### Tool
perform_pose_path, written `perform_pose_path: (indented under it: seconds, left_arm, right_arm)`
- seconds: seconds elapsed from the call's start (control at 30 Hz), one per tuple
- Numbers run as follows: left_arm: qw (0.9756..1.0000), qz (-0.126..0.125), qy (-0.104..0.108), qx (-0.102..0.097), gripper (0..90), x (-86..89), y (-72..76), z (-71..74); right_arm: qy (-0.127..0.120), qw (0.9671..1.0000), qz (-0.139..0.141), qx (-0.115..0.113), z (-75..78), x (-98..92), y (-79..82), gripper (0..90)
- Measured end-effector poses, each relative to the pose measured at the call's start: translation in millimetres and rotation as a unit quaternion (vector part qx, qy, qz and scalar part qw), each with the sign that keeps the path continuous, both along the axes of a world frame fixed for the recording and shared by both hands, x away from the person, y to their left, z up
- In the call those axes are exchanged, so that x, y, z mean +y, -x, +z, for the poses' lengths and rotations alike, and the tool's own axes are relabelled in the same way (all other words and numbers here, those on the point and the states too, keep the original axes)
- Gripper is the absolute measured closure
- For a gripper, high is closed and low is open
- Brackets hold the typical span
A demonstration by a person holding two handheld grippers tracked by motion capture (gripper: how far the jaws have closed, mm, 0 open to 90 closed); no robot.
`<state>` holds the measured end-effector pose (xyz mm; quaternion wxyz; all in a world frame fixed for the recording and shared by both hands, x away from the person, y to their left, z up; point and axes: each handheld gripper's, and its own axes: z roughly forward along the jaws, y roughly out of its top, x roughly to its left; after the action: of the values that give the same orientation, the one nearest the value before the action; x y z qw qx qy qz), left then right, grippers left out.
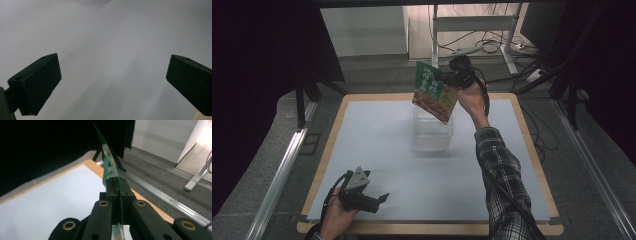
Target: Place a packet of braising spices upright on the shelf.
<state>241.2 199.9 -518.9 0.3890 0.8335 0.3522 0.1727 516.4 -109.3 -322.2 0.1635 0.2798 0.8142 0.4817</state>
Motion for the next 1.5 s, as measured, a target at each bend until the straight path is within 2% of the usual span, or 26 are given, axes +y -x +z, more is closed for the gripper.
perform_pose_path:
  seconds: [0.13, 0.23, 0.3, 0.43, 0.67, 0.77, 0.83, 0.87, 0.93, 0.97, 1.1, 1.23, 1.33, 1.47, 1.5]
  left_arm:
    - [1.0000, 0.000, -0.001, 0.000, 0.0, 0.0, 0.0, 0.0]
    - [1.0000, 0.000, -0.002, 0.001, 0.0, 0.5, -0.3, -0.2]
    - [1.0000, 0.000, -0.003, 0.002, 0.0, 0.4, -0.2, -0.2]
    - [1.0000, -0.002, -0.004, 0.004, 0.0, -0.6, -0.4, -0.9]
    - [1.0000, -0.003, -0.005, 0.004, 0.0, -0.3, -0.3, -0.8]
    - [1.0000, -0.004, -0.006, 0.005, 0.0, -0.4, -0.2, -0.8]
    - [1.0000, -0.003, -0.006, 0.005, 0.0, -0.6, -0.1, -1.0]
    - [1.0000, -0.003, -0.007, 0.005, 0.0, -0.6, -0.1, -1.0]
    - [1.0000, -0.004, -0.007, 0.005, 0.0, -0.7, 0.1, -0.8]
    - [1.0000, -0.004, -0.007, 0.005, 0.0, -0.7, 0.1, -0.7]
    - [0.9999, -0.004, -0.008, 0.005, 0.0, -1.1, -0.1, -1.4]
    - [0.9999, -0.003, -0.008, 0.005, 0.0, -1.3, 0.0, -1.5]
    - [0.9999, -0.003, -0.009, 0.005, 0.0, -1.2, -0.1, -1.6]
    - [0.9999, -0.003, -0.010, 0.005, 0.0, -1.7, 0.1, -1.6]
    - [0.9999, -0.004, -0.011, 0.006, 0.0, -1.9, 0.1, -1.7]
  right_arm:
    - [0.027, 0.9995, -0.001, 0.014, -8.8, 4.6, -4.1, 88.6]
    - [0.035, 0.9992, -0.002, 0.020, -17.0, 8.2, -7.1, 88.4]
    - [0.024, 0.9994, -0.003, 0.024, -19.4, 9.0, -10.0, 88.3]
    - [0.023, 0.9992, -0.006, 0.031, -19.9, 11.2, -13.5, 88.2]
    - [-0.001, 0.9998, -0.003, 0.021, -25.7, 18.6, -16.1, 88.5]
    - [0.004, 0.9997, -0.013, 0.023, -29.4, 18.6, -19.5, 88.6]
    - [0.008, 0.9994, -0.011, 0.033, -29.1, 19.4, -21.8, 87.4]
    - [0.022, 0.9989, -0.015, 0.038, -28.9, 21.6, -22.6, 84.8]
    - [0.046, 0.9980, -0.028, 0.034, -29.3, 24.8, -22.5, 80.4]
    - [0.050, 0.9977, -0.030, 0.033, -29.3, 25.4, -22.2, 78.2]
    - [0.045, 0.9982, -0.035, 0.020, -29.1, 23.0, -20.0, 63.5]
    - [0.055, 0.9976, -0.039, 0.017, -29.1, 22.1, -19.1, 51.4]
    - [0.054, 0.9978, -0.028, 0.024, -28.6, 23.3, -16.5, 44.5]
    - [0.073, 0.9970, -0.017, 0.019, -29.5, 28.1, -11.1, 36.5]
    - [0.075, 0.9968, -0.015, 0.024, -29.5, 29.0, -9.0, 33.9]
